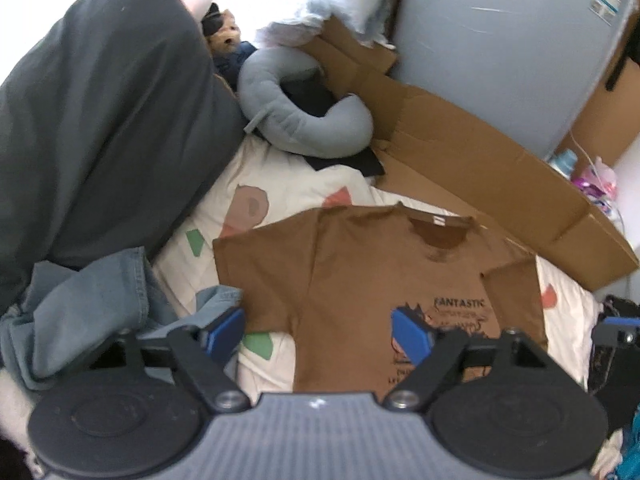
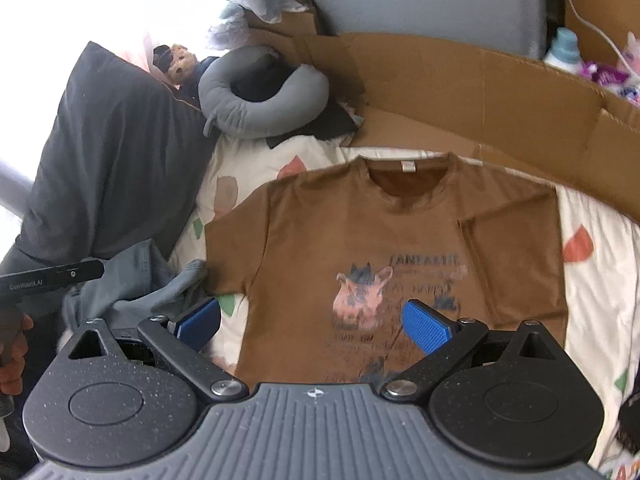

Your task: Fold clothes

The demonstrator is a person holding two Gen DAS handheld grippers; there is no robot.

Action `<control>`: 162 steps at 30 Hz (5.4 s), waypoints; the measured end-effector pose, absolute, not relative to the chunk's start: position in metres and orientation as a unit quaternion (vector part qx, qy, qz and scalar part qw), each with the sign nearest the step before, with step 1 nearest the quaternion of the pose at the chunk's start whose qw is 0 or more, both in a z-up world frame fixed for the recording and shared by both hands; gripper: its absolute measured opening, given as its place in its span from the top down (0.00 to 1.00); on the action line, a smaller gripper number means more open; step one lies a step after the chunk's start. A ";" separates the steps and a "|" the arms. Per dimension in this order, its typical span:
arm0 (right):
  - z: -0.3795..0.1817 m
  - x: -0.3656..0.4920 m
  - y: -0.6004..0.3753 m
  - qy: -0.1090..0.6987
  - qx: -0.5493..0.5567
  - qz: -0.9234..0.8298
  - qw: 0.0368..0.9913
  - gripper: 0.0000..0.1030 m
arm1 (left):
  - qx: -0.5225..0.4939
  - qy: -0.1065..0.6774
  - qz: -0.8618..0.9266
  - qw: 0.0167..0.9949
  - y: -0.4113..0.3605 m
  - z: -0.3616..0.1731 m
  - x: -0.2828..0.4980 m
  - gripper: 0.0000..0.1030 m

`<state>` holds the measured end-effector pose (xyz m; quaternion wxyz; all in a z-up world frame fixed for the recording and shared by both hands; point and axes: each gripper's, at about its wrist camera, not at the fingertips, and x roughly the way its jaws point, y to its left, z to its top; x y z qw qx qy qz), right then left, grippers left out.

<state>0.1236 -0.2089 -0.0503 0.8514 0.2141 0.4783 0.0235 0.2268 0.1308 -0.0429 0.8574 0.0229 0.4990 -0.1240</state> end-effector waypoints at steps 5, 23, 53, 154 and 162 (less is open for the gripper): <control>-0.075 0.138 -0.205 0.461 0.236 0.012 0.855 0.03 | 0.024 0.481 -0.118 0.868 0.139 -0.071 0.234 0.20; -0.167 0.192 -0.198 0.475 0.205 0.048 0.855 0.16 | -0.021 0.454 -0.103 0.885 0.168 -0.188 0.251 0.26; -0.307 0.221 -0.124 0.510 0.148 0.137 0.836 0.33 | -0.183 0.423 -0.034 0.887 0.210 -0.336 0.247 0.48; -0.398 0.260 -0.022 0.433 0.408 0.134 0.793 0.94 | -0.200 0.384 -0.292 0.853 0.168 -0.334 0.252 0.93; -0.388 0.254 -0.024 0.441 0.384 0.139 0.799 0.92 | -0.201 0.408 -0.294 0.841 0.175 -0.338 0.248 0.78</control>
